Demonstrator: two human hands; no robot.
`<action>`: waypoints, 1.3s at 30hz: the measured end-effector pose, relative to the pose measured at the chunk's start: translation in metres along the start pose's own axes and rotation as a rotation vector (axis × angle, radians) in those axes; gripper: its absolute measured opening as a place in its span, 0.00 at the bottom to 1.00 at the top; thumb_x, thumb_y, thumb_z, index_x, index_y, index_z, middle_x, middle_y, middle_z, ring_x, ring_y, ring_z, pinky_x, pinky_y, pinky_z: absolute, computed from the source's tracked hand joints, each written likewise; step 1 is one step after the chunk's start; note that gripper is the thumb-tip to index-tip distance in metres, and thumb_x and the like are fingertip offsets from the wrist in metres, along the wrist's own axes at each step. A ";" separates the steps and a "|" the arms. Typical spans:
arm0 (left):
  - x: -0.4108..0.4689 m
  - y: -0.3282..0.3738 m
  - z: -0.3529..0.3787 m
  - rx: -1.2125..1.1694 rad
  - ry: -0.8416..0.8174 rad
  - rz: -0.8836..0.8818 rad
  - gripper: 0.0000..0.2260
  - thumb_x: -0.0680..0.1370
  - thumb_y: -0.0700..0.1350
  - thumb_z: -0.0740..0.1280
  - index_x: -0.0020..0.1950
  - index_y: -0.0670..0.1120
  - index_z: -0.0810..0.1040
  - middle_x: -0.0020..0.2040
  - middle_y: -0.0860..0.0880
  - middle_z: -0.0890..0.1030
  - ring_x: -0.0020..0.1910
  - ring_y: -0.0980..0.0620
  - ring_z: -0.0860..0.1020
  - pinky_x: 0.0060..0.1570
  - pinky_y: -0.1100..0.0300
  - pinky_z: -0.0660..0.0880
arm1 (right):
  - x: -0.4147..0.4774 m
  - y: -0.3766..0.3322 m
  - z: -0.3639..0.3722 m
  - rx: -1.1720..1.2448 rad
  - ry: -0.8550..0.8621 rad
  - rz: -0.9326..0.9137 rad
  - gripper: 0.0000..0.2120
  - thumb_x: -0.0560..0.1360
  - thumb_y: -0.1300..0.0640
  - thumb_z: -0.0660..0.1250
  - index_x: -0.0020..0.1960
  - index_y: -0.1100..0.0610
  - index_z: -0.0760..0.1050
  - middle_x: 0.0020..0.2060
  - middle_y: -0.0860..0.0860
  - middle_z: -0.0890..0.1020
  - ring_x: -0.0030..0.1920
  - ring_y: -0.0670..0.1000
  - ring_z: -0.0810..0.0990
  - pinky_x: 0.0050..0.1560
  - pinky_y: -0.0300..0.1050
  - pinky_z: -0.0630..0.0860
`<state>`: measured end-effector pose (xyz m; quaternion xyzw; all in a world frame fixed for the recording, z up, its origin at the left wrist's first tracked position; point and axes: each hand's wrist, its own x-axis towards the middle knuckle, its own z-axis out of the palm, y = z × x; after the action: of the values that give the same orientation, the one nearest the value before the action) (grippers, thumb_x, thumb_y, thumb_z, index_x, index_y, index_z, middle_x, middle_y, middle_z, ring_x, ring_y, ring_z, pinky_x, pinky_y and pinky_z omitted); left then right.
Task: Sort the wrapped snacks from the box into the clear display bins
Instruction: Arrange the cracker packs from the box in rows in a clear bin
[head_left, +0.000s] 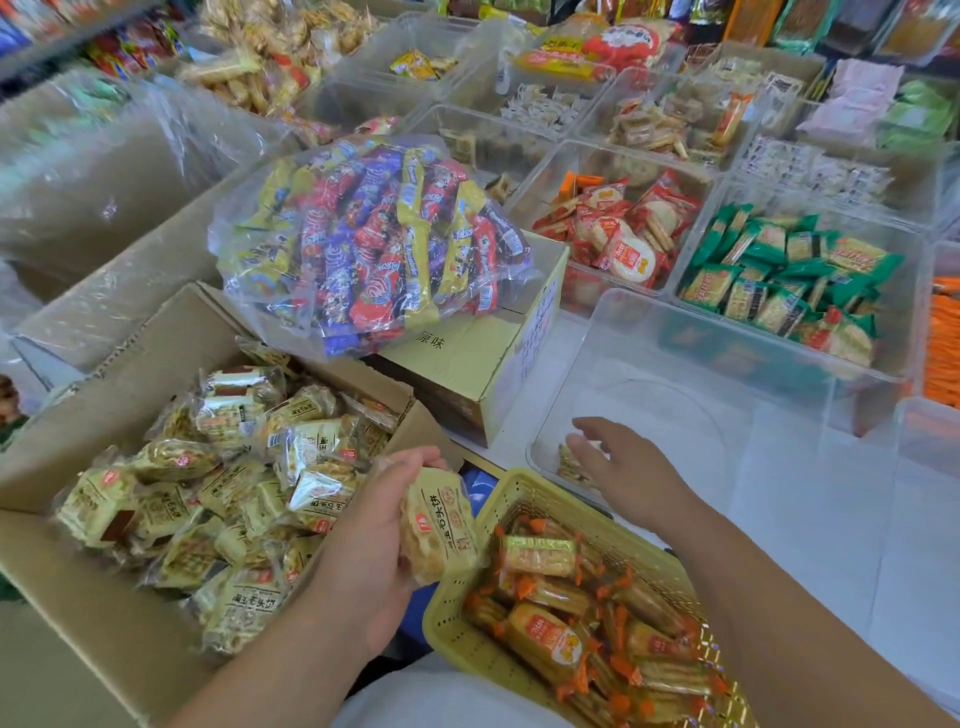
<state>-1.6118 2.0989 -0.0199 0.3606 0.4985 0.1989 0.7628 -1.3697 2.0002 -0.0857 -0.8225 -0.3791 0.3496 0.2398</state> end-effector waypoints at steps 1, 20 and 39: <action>0.000 0.000 0.004 0.080 0.010 0.019 0.16 0.72 0.59 0.71 0.57 0.54 0.83 0.53 0.46 0.85 0.51 0.44 0.83 0.54 0.38 0.79 | -0.019 -0.014 0.001 0.118 0.006 -0.047 0.20 0.82 0.38 0.57 0.71 0.42 0.71 0.65 0.41 0.77 0.63 0.42 0.76 0.56 0.31 0.68; 0.054 -0.016 0.064 0.758 -0.313 0.236 0.36 0.62 0.85 0.57 0.68 0.74 0.67 0.71 0.66 0.71 0.72 0.60 0.70 0.72 0.50 0.66 | -0.083 -0.010 -0.007 0.689 0.105 -0.167 0.15 0.84 0.60 0.61 0.62 0.44 0.79 0.52 0.46 0.85 0.54 0.51 0.84 0.52 0.45 0.82; 0.114 -0.050 0.062 1.599 -0.448 0.198 0.55 0.73 0.71 0.68 0.83 0.50 0.36 0.84 0.54 0.44 0.83 0.53 0.47 0.76 0.58 0.53 | 0.079 0.084 0.003 -0.011 -0.294 0.124 0.19 0.86 0.48 0.53 0.76 0.45 0.65 0.70 0.51 0.74 0.58 0.57 0.78 0.49 0.53 0.82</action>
<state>-1.5107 2.1193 -0.1128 0.8664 0.2918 -0.2251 0.3369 -1.2966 2.0127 -0.1737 -0.7857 -0.3606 0.4781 0.1553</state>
